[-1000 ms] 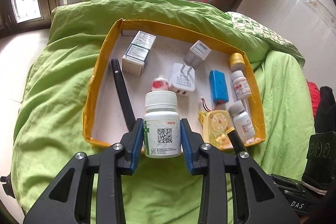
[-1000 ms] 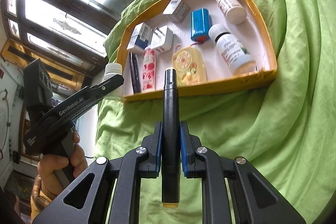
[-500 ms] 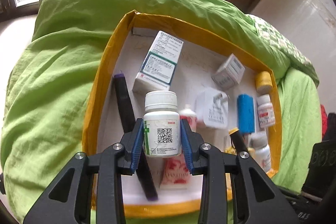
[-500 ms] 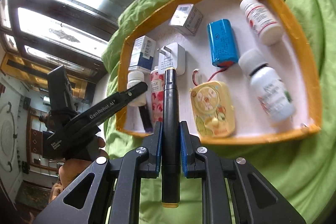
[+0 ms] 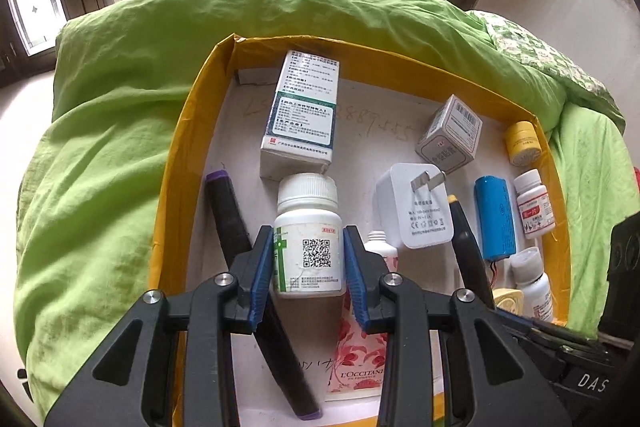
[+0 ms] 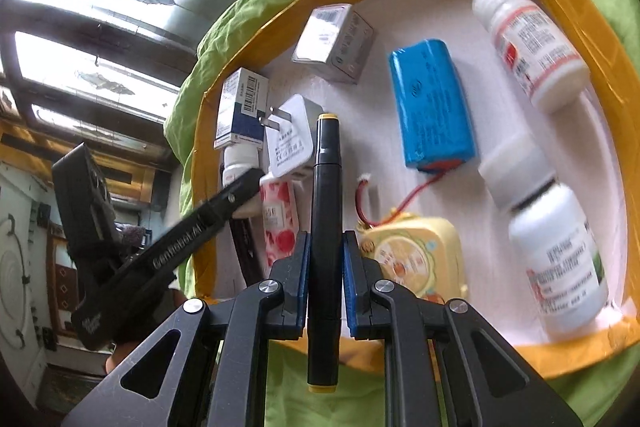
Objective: Organize rigid objects
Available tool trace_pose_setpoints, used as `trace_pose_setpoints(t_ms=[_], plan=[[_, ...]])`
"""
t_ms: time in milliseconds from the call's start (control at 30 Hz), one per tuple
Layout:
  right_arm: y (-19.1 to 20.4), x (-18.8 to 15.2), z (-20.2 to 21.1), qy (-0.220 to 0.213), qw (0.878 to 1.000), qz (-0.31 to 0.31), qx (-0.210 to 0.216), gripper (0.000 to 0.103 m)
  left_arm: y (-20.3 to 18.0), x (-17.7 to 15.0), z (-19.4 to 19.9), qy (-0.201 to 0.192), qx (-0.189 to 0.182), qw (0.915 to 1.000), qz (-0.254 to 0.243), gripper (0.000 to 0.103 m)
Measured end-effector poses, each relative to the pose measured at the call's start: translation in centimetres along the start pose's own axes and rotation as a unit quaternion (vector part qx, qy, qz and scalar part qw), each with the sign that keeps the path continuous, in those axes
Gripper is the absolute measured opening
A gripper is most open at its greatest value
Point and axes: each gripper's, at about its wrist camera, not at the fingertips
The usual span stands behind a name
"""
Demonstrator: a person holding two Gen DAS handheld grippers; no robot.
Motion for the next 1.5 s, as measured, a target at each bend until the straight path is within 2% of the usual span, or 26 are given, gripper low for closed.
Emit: trace_pose_setpoints(t_ms=[133,200,267,367,467,600,700,767,900,967,1067,1167,1300,1500], plan=[[1.0,0.0,-0.1,-0.016,0.999,0.032,-0.015,0.016,-0.4,-0.3,0.1,-0.007,0.011,0.9999,-0.007,0.032],[1.1,-0.2,0.1,-0.023,0.999,0.040,-0.015,0.022,-0.7,-0.4,0.2,-0.010,0.015,0.9998,-0.010,0.032],[1.4,-0.3,0.7,-0.038,0.998,0.050,-0.016,0.038,-0.9,-0.5,0.5,-0.011,0.019,0.9996,-0.015,0.032],[2.0,-0.5,1.7,-0.061,0.995,0.069,-0.027,0.044,-1.3,-0.9,1.1,-0.015,0.025,0.9994,-0.021,0.032],[2.1,-0.9,2.7,-0.075,0.994,0.074,-0.029,0.052,-1.8,-1.1,1.8,-0.018,0.033,0.9989,-0.029,0.039],[1.6,-1.6,4.0,-0.084,0.994,0.068,-0.024,0.058,-2.8,-1.8,3.0,-0.029,0.044,0.9978,-0.040,0.054],[0.9,-2.1,5.2,-0.090,0.994,0.059,-0.022,0.067,-3.7,-2.3,3.9,-0.035,0.048,0.9972,-0.045,0.058],[0.4,-2.5,6.0,-0.092,0.994,0.052,-0.020,0.075,-4.2,-2.8,4.5,-0.037,0.051,0.9969,-0.047,0.061],[-0.5,-3.8,7.6,-0.100,0.993,0.049,-0.030,0.090,-5.5,-4.2,6.3,-0.055,0.057,0.9956,-0.050,0.076],[-0.9,-4.6,8.3,-0.103,0.992,0.052,-0.043,0.101,-6.1,-5.0,7.2,-0.061,0.060,0.9949,-0.053,0.077],[-1.1,-5.7,9.1,-0.102,0.991,0.067,-0.062,0.102,-7.3,-6.3,8.5,-0.070,0.073,0.9930,-0.061,0.077],[-1.2,-6.9,10.1,-0.108,0.986,0.089,-0.086,0.102,-8.7,-8.0,10.0,-0.081,0.087,0.9902,-0.074,0.081],[-0.9,-8.7,11.8,-0.142,0.976,0.119,-0.117,0.102,-9.8,-9.5,11.6,-0.088,0.101,0.9875,-0.084,0.081],[-0.4,-10.1,13.4,-0.181,0.961,0.147,-0.150,0.102,-10.5,-11.0,13.8,-0.096,0.126,0.9846,-0.073,0.081]])
Point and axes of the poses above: each gripper's, at about its wrist camera, not at the fingertips, and z roughly against the way its jaws point, y to its left, x to its top, and after that the axes turned 13 degrees about -x, right-handed
